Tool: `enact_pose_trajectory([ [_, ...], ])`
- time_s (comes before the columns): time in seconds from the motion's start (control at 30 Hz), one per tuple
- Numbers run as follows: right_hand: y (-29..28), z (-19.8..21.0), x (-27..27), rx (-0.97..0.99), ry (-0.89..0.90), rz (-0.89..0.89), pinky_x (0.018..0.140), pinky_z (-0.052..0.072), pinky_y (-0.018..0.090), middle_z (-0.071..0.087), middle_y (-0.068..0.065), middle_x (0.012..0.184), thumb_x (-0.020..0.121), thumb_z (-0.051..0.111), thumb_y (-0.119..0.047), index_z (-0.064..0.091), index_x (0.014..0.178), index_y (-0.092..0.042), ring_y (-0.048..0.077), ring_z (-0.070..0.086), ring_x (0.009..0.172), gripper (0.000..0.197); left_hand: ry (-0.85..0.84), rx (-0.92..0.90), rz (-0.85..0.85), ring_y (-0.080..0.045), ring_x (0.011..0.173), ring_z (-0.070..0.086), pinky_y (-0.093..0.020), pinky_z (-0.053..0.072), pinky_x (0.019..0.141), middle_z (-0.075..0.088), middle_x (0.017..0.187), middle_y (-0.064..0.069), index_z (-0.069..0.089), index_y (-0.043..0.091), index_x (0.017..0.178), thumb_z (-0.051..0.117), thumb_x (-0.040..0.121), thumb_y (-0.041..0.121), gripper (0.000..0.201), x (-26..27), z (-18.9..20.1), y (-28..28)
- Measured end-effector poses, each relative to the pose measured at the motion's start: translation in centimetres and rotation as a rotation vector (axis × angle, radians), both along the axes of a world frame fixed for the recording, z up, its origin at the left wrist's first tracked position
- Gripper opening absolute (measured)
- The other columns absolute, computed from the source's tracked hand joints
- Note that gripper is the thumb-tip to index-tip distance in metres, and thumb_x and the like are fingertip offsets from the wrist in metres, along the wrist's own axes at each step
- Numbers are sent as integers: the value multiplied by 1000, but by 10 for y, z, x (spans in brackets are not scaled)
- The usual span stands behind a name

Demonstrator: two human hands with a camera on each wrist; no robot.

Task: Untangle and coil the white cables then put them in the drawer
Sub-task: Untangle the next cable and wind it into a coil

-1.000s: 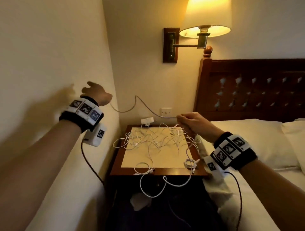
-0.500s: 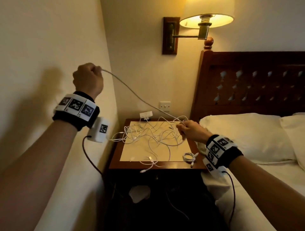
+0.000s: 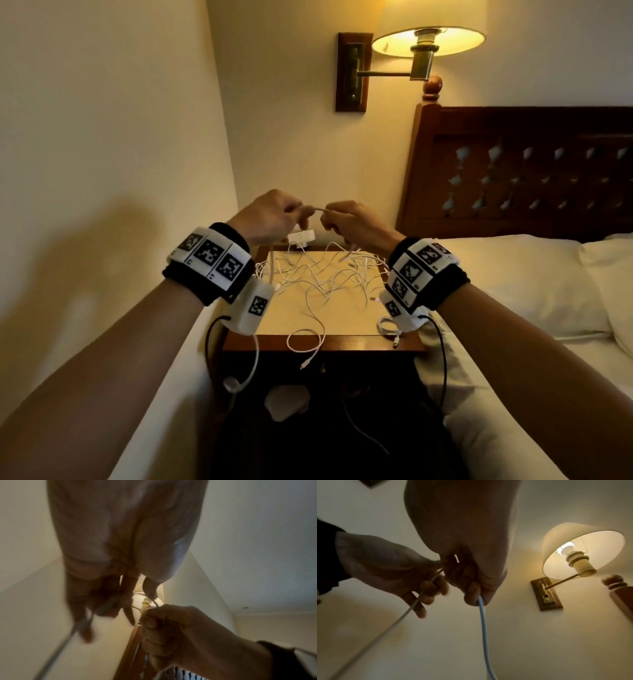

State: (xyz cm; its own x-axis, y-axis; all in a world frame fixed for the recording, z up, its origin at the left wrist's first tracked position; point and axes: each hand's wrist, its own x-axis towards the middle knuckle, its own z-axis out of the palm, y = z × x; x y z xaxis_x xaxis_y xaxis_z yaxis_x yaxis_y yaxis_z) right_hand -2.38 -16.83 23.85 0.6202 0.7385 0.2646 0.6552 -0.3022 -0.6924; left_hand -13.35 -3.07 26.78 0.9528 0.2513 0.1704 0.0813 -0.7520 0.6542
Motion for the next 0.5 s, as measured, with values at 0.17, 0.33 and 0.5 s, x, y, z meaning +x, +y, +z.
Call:
enact_pose_trajectory([
  [0.17, -27, -60, 18, -51, 173, -37, 60, 38, 34, 48, 3, 69, 104, 40, -23, 55, 76, -14, 15, 43, 61, 33, -437, 95, 426, -25, 67, 54, -28, 37, 63, 61, 74, -7, 62, 12, 76, 48, 99, 29, 32, -10, 9, 42],
  [0.33, -42, -74, 28, 38, 104, -110, 56, 44, 37, 49, 0, 63, 104, 41, -21, 56, 77, -14, 6, 44, 50, 32, -182, 300, 592, -40, 113, 54, -42, 43, 96, 63, 116, -26, 66, 0, 112, 49, 97, 19, 31, -13, 10, 72],
  [0.5, -22, -1, 9, 74, 27, 33, 46, 31, 15, 44, -4, 60, 105, 39, -24, 58, 76, -17, 0, 38, 45, 35, -236, 166, -14, -20, 128, 48, -23, 34, 101, 52, 139, -6, 44, 15, 142, 44, 102, 27, 42, -3, 11, 5],
])
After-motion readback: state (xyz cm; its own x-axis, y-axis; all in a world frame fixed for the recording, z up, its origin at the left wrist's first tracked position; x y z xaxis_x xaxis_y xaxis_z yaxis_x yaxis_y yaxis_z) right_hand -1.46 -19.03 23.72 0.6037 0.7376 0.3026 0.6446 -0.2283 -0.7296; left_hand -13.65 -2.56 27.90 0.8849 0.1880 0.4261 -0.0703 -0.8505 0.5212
